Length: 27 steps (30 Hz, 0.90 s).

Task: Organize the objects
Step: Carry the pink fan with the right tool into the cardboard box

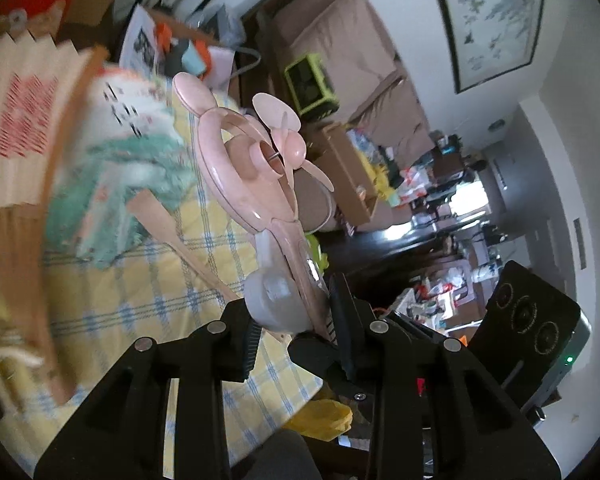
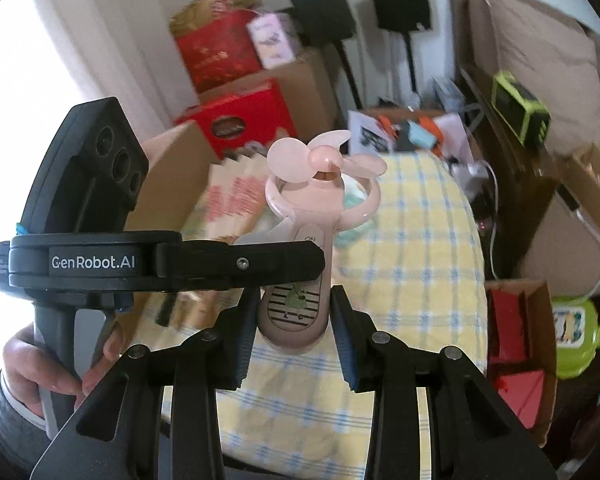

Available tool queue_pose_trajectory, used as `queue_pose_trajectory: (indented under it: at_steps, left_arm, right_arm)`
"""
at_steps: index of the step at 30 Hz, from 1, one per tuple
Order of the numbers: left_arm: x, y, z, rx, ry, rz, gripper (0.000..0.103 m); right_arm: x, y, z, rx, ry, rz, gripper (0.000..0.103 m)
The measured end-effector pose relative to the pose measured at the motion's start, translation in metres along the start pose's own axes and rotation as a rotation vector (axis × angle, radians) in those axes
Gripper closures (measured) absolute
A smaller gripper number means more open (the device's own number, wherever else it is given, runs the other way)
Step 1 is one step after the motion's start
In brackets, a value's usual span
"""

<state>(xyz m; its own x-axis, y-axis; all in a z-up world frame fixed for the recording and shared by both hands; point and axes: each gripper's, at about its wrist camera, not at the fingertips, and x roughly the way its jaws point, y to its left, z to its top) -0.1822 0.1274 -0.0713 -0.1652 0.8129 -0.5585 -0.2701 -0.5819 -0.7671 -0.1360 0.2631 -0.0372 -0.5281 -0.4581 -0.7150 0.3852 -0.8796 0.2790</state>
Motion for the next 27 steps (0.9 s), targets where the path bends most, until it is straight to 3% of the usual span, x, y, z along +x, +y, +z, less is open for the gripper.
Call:
queue_pose_trajectory:
  at_steps: [12, 21, 27]
  left_arm:
    - [-0.132, 0.013, -0.013, -0.003, -0.200, 0.025, 0.074]
    - [-0.237, 0.070, -0.038, -0.080, -0.340, 0.114, 0.074]
    - [-0.277, 0.112, -0.061, -0.159, -0.392, 0.154, 0.074]
  right_arm:
    - [-0.004, 0.115, 0.031, -0.185, -0.024, 0.103, 0.067]
    - [0.036, 0.216, 0.040, -0.317, 0.018, 0.241, 0.067]
    - [0.070, 0.274, 0.029, -0.380, 0.081, 0.319, 0.067]
